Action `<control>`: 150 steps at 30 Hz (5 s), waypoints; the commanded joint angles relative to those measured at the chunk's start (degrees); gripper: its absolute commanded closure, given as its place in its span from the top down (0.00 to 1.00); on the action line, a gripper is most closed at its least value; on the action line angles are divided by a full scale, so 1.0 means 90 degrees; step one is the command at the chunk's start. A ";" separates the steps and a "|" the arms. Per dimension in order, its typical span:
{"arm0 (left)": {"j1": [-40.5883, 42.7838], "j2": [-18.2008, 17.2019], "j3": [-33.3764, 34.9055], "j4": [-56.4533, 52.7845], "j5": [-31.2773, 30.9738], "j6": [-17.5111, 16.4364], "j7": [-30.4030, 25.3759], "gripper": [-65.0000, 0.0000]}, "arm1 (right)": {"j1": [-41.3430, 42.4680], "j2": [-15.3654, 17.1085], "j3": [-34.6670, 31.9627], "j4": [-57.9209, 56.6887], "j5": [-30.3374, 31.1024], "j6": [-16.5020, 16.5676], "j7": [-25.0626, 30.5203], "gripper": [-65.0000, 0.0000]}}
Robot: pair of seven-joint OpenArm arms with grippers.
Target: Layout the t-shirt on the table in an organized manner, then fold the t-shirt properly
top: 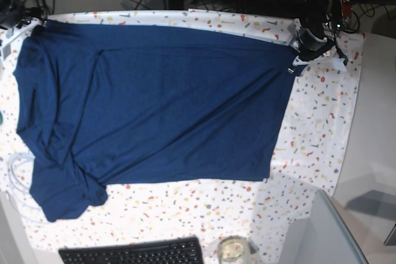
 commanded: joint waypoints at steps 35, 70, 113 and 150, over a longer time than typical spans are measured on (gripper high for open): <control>0.0046 -0.0050 -0.0022 0.0107 -0.0032 0.0008 -0.0061 0.34 | 0.0463 0.0246 0.0278 0.0033 0.0069 0.1023 -0.0676 0.87; -0.0442 0.0272 -0.0355 0.0547 -0.0042 0.0018 -0.0042 0.34 | 0.0512 0.0227 0.0278 -0.0299 0.0069 0.1213 -0.0745 0.86; -0.1087 0.0272 -0.0579 -0.1085 -0.0042 0.0008 -0.0051 0.00 | 0.0502 0.0227 0.0278 -0.0299 0.0069 0.1213 -0.0745 0.76; 0.1248 0.0458 -0.0648 0.1787 -0.0042 -0.0949 -0.0071 0.00 | -0.1168 -0.0271 0.0376 0.2748 0.0108 0.1213 -0.0872 0.00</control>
